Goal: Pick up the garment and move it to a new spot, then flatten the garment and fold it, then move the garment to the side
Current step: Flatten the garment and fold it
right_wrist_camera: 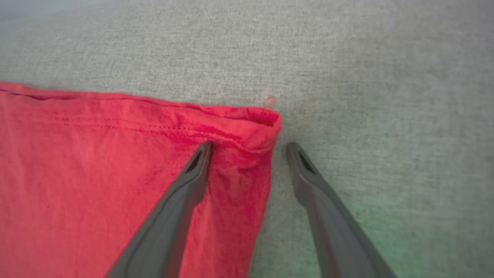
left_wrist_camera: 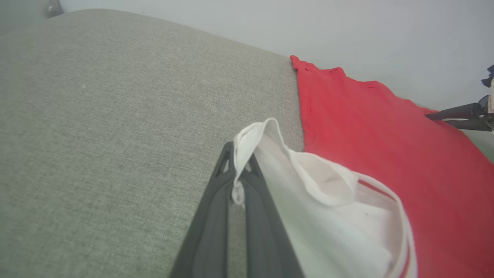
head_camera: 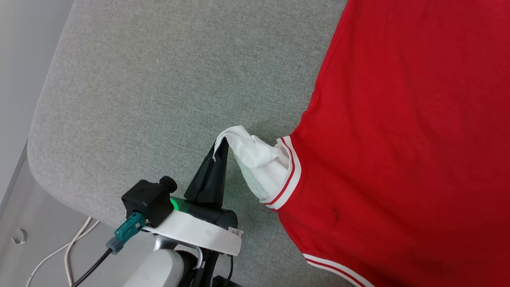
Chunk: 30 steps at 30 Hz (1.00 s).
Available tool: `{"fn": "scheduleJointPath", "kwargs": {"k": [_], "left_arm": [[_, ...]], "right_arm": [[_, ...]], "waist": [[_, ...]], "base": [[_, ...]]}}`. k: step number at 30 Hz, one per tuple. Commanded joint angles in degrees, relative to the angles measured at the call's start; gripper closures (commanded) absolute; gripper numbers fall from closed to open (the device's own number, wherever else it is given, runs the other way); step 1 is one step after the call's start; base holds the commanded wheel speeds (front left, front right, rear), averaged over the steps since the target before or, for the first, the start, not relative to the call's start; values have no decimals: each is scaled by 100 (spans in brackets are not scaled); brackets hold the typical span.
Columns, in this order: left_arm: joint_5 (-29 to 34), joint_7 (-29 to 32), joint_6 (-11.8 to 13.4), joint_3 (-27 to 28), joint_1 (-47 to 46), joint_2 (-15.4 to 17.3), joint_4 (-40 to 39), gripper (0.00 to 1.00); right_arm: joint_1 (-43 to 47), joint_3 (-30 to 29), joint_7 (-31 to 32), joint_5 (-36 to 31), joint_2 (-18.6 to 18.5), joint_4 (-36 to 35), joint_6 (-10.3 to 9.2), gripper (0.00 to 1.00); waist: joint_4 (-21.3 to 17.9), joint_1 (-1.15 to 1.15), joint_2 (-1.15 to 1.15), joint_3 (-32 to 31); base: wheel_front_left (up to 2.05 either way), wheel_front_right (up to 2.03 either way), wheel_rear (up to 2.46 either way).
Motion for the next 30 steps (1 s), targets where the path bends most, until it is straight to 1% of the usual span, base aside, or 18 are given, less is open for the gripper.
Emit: {"fn": "scheduleJointPath", "kwargs": {"k": [1, 2, 3, 5, 7, 9, 13, 18, 23, 24, 27, 30], "left_arm": [[9, -24, -18, 4, -87, -14, 22, 100], [12, -34, -29, 0, -96, -14, 45, 100], [14, -37, -33, -5, -105, -11, 76, 100], [8, -46, -42, 8, -112, 7, 126, 100], [0, -54, -23, 29, -102, 28, 163, 100], [-31, -62, -10, 53, -58, 39, 203, 100], [-128, -103, 73, 245, 83, 85, 304, 100], [-197, -67, 217, 423, 338, 254, 460, 100], [-307, 51, 373, 656, 638, 506, 552, 100], [-307, 51, 373, 656, 638, 506, 552, 100], [-457, 133, 491, 871, 888, 666, 588, 100], [-620, 184, 599, 1083, 1142, 798, 592, 100]], "right_arm": [[350, 76, 312, -78, 234, 342, -8, 61], [402, 15, 427, -93, 276, 387, -9, 100], [450, 18, 529, -109, 318, 377, -9, 100], [465, 23, 485, -110, 338, 208, -8, 100], [492, 34, 498, -158, 291, 86, -7, 100], [479, 56, 437, -177, 244, -51, -7, 100], [511, 340, 144, -55, 85, -446, -7, 100], [1022, 700, -57, 127, -62, -812, -7, 100], [1784, 993, -215, 365, -89, -1276, -7, 100], [1784, 993, -215, 365, -89, -1276, -7, 100], [2360, 1041, -230, 494, 5, -1683, -7, 100], [3093, 932, -204, 505, 95, -2116, -7, 100]], "waist": [[7, -1, 0, 28], [6, -1, 0, 25], [7, -1, 0, 9], [-11, -1, 0, -34], [-42, -1, 0, -115], [-99, -1, 0, -225], [-283, -1, 0, -530], [-677, -1, 0, -1108], [-1211, -1, 0, -1689], [-1211, -1, 0, -1689], [-1579, -1, 0, -2007], [-1879, -1, 0, -2286]], "base": [[0, 0, 0], [0, 0, 0], [0, 0, 0], [0, 0, 0], [0, 0, 0], [0, 0, 0], [0, 0, 0], [0, 0, 0], [0, 0, 0], [0, 0, 0], [0, 0, 0], [0, 0, 0]]}}
